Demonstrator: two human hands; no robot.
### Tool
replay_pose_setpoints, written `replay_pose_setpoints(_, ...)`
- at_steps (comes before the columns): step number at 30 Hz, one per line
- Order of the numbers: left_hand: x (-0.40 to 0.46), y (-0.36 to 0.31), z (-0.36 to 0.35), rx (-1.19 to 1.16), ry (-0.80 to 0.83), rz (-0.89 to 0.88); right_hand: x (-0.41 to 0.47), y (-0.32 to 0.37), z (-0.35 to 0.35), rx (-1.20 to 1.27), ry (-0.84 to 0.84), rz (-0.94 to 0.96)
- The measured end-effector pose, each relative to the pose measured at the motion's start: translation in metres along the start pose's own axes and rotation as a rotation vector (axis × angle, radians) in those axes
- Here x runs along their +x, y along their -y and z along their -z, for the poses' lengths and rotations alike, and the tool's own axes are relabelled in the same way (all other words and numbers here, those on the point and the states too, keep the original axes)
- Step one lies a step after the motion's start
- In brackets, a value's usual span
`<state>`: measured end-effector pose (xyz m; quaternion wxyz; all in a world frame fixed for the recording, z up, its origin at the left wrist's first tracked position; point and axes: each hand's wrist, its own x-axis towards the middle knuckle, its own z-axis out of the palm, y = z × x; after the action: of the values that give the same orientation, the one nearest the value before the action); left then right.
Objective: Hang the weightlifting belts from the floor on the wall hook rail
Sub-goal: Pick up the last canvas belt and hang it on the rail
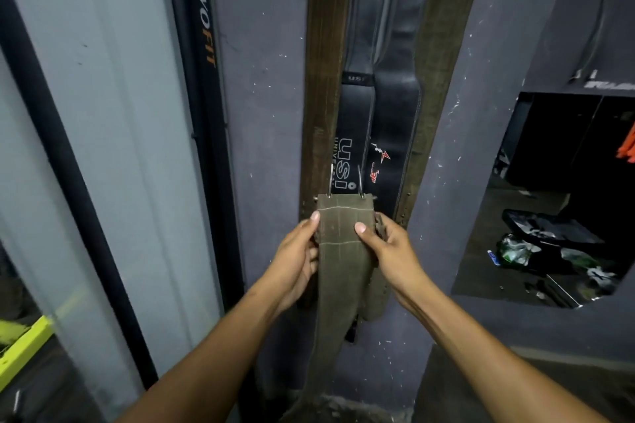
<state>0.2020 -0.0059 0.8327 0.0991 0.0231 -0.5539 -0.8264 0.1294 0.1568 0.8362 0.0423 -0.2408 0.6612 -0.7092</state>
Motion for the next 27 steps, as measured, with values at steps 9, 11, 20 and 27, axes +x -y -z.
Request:
replay_pose_setpoints(9, 0.008, -0.031, -0.001, -0.021, 0.024, -0.097, -0.004, 0.021, -0.012, -0.065, 0.130, 0.057)
replay_pose_setpoints(11, 0.006, -0.026, -0.003, -0.025, 0.047, -0.106, -0.003, 0.028, -0.014, -0.107, 0.080, 0.050)
replay_pose_setpoints(20, 0.011, -0.031, -0.017, 0.384, -0.053, -0.322, -0.004, 0.030, -0.020, -0.282, -0.092, 0.214)
replay_pose_setpoints(27, 0.013, -0.060, -0.040, 0.373, 0.070, -0.502, -0.004, 0.057, -0.020, -0.007, -0.158, 0.248)
